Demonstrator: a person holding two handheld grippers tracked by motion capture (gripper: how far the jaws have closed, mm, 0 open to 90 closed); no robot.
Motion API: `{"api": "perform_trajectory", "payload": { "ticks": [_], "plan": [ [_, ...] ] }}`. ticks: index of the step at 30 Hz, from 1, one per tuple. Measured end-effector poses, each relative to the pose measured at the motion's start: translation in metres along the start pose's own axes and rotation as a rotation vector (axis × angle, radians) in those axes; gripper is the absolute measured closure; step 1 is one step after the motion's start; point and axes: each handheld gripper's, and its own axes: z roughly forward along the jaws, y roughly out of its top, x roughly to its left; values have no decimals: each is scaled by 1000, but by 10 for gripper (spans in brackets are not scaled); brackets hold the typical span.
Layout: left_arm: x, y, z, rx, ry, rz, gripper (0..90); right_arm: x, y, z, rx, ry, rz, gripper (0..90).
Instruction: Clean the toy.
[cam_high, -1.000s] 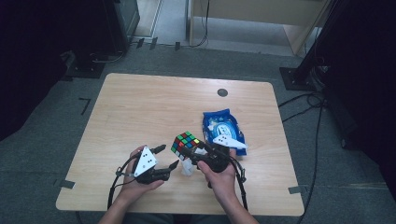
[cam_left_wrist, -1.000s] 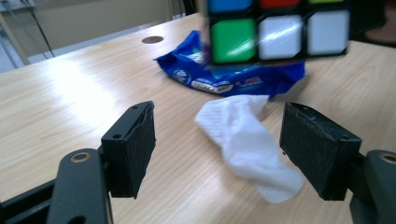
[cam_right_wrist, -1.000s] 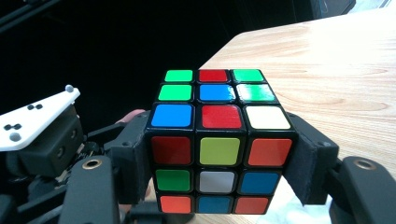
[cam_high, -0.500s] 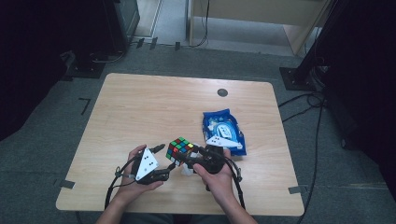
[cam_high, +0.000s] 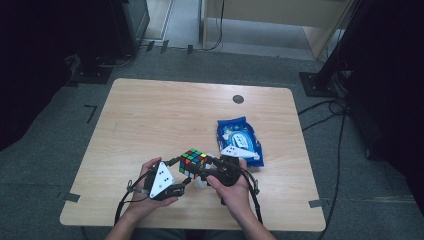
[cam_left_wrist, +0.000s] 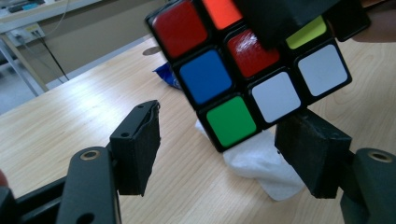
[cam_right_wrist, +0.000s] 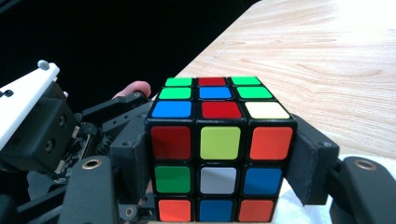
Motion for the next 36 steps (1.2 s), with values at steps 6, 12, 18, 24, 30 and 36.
{"api": "perform_trajectory", "payload": {
  "ticks": [6,12,18,24,30,36],
  "plan": [
    [-5,2,2,-3,-4,3,317,1,-2,2,14,-2,-4,343],
    [-7,2,4,0,6,0,294,2,-3,5,25,-5,-2,343],
    [-7,1,6,5,23,8,201,3,-4,5,47,-14,8,345],
    [-9,1,6,5,28,44,194,1,-3,6,74,-7,19,345],
    [-11,2,6,-13,10,51,195,1,-4,9,105,0,23,345],
    [-12,2,5,-19,-2,59,260,2,-5,10,105,-8,22,345]
  ]
}}
